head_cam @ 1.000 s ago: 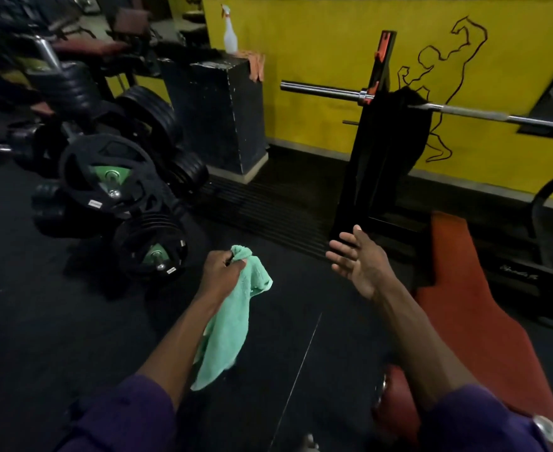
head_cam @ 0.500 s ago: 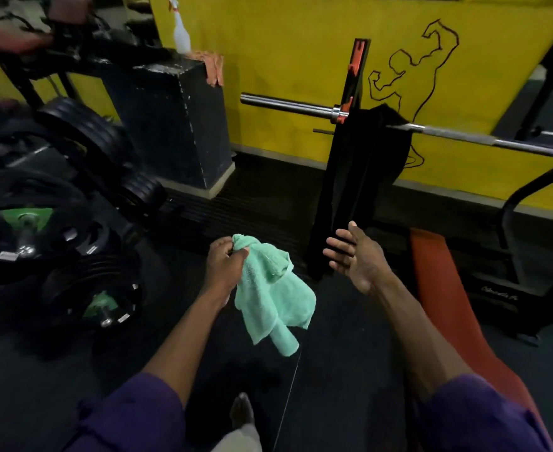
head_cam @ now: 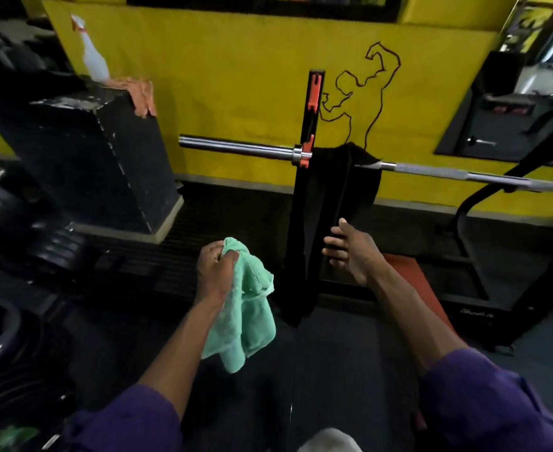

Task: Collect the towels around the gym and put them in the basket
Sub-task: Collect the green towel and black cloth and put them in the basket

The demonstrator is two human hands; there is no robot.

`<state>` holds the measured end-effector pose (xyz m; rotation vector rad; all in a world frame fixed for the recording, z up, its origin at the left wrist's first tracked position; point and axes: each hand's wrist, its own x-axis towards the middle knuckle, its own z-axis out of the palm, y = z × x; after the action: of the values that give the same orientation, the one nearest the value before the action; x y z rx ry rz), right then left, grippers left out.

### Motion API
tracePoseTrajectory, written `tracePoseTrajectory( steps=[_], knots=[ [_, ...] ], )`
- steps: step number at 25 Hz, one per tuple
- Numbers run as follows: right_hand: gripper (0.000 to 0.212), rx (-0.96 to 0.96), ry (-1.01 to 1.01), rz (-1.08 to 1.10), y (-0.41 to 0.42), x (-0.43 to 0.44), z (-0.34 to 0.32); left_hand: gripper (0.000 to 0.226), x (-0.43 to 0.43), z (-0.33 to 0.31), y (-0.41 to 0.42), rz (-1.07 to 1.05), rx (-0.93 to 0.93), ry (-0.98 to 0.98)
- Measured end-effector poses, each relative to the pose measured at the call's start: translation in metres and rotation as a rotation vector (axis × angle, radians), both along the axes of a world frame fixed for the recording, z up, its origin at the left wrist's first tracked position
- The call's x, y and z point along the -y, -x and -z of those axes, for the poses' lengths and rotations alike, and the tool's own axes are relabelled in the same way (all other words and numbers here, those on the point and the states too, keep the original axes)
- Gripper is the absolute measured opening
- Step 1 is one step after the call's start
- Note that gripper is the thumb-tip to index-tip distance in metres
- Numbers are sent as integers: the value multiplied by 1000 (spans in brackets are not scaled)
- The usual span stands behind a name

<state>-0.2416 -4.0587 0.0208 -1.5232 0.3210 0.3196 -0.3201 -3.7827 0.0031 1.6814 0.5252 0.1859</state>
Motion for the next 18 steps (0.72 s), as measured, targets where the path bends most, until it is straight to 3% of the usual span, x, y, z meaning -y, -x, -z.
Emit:
tracePoseTrajectory(
  steps=[4, 6, 11, 18],
  knots=[
    [38, 88, 150, -23, -93, 7, -5, 38, 0, -1, -78, -33, 23, -14],
    [45, 196, 304, -47, -141, 11, -1, 33, 0, 2, -112, -43, 37, -28],
    [86, 451, 1039, -189, -263, 22, 4, 31, 12, 12, -195, -130, 2, 24],
    [109, 343, 1202, -350, -362, 27, 12, 15, 32, 9, -262, -297, 64, 84]
  ],
)
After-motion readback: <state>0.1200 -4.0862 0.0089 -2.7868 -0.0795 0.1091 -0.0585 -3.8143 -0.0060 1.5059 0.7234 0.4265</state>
